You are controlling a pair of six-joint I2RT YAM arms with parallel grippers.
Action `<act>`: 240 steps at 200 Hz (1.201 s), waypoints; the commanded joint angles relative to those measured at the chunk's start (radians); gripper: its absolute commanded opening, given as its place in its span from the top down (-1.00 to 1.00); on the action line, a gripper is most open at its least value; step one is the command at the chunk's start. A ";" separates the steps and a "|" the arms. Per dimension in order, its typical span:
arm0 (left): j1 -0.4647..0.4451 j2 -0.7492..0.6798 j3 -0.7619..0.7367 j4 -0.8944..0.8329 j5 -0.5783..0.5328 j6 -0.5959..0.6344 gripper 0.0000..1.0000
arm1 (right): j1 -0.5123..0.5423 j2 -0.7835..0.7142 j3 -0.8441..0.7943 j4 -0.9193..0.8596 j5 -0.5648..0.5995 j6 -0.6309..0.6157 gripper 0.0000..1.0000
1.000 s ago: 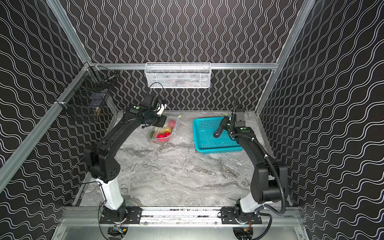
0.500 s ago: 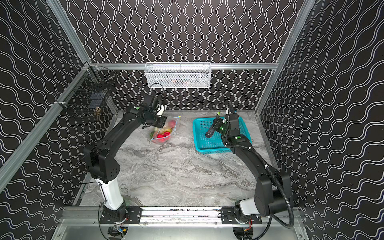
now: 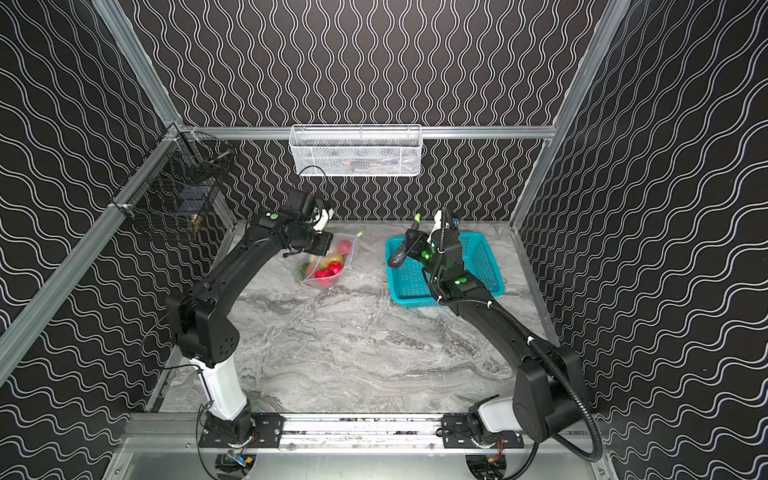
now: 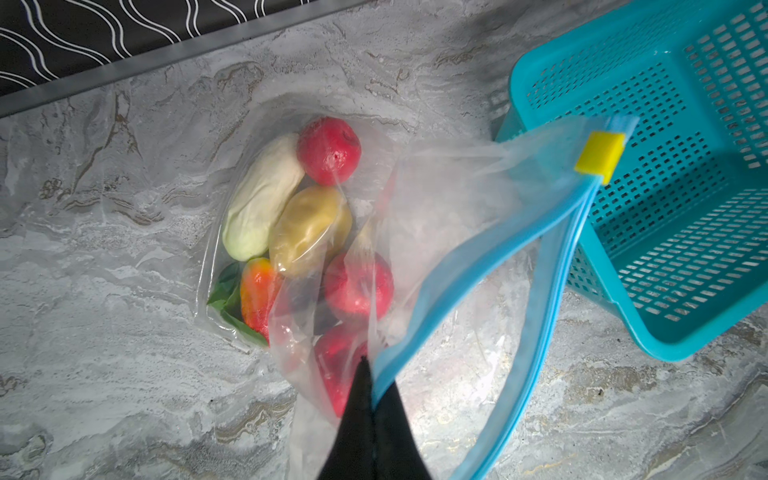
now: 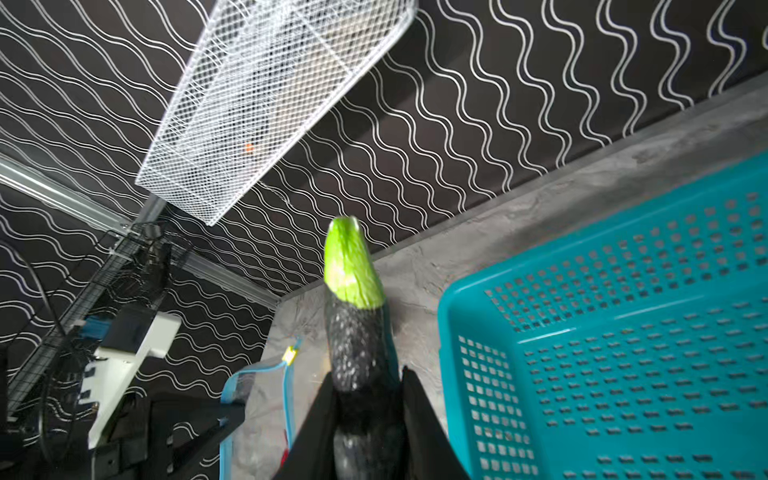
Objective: Place the food in the zip-top bag and seal the zipper
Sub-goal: 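Lift the eggplant out of the basket with the right gripper, then carry the eggplant over the bag mouth held by the left gripper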
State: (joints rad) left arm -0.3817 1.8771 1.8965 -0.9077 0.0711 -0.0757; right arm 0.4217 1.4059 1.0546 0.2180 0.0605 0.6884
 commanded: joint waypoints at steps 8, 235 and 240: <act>0.000 -0.013 0.013 -0.006 0.019 -0.013 1.00 | 0.052 0.025 0.030 0.075 0.045 -0.004 0.73; 0.001 0.015 0.097 -0.065 0.128 -0.007 1.00 | 0.317 0.199 0.181 0.286 0.222 -0.245 0.74; 0.002 0.012 0.094 -0.062 0.128 -0.007 1.00 | 0.321 0.204 0.185 0.287 0.224 -0.250 0.74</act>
State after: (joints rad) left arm -0.3813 1.9026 1.9942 -0.9676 0.1867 -0.0788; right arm 0.7280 1.5871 1.2160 0.4473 0.2718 0.4808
